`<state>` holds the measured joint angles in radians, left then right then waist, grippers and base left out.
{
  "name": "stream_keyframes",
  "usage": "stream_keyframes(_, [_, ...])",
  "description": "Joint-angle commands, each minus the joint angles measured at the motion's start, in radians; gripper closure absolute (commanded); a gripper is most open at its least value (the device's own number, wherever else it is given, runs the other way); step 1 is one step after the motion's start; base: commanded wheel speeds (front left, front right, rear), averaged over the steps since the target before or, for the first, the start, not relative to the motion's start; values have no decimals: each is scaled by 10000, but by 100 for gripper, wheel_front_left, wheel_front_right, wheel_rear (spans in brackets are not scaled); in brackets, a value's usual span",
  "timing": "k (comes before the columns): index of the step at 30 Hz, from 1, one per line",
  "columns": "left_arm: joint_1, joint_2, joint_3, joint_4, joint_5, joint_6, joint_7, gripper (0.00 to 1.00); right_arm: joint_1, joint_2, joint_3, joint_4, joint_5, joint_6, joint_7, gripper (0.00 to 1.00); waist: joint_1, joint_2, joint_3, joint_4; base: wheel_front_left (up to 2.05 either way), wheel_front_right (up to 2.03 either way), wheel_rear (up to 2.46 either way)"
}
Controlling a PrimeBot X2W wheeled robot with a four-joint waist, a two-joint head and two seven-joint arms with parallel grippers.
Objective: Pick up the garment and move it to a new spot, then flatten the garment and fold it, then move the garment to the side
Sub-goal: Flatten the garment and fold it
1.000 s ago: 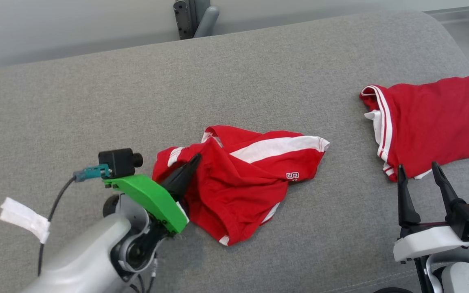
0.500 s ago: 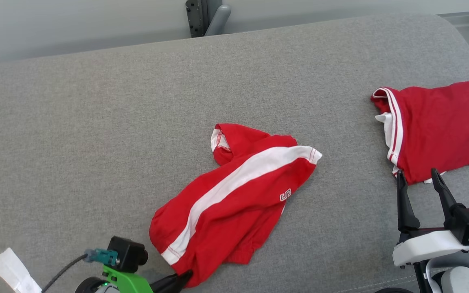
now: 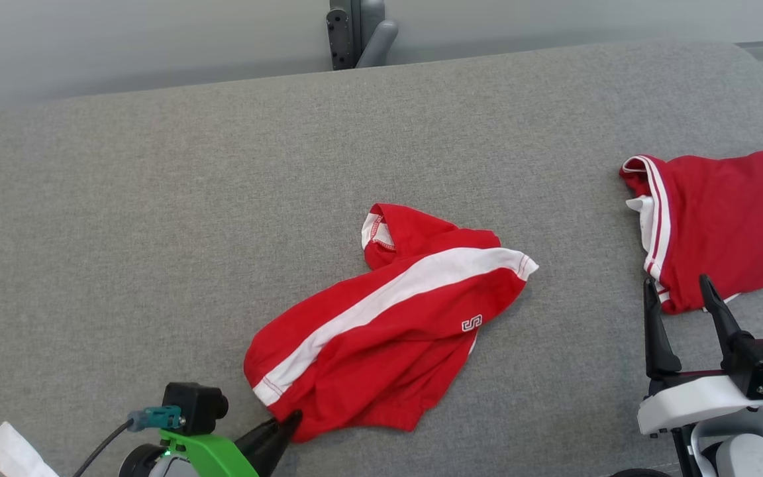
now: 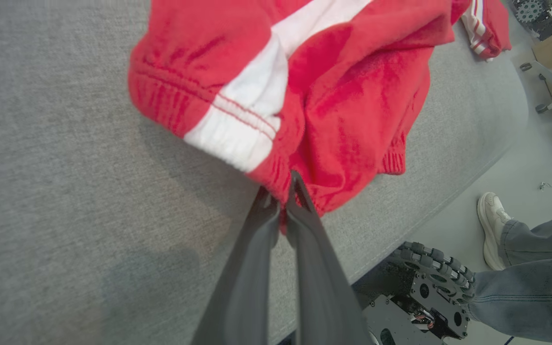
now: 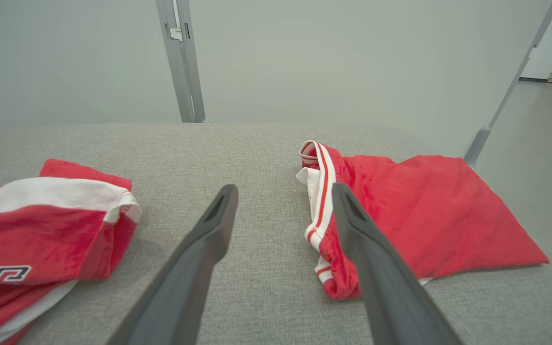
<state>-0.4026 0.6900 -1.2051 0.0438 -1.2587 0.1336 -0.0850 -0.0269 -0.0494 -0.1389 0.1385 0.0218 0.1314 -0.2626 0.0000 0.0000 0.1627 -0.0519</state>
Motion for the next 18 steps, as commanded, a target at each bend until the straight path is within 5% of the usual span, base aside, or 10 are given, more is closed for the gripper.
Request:
stream_keyframes(1, [262,-2,108,40,-126,103,-224,0,47,-22,16,20,-95,-16,-28,0,0,0,-111,6,0,0,0])
stream_keyframes(7, [871,338,426,-396,-297,778,-950,0,335,-24,-190,-110,-253,-16,-28,0,0,0,-465,-44,0,0,0])
stream_keyframes(13, [1754,264,2205,-818,35,1986,-1792,0,612,-22,-713,-576,-425,-16,-28,0,0,0,-815,60,0,0,0])
stream_keyframes(18, [3314,-780,4740,-1149,2954,2019,-1798,0,1202,-25,-1226,-900,-507,-17,-28,0,0,0,-1378,492,0,0,0])
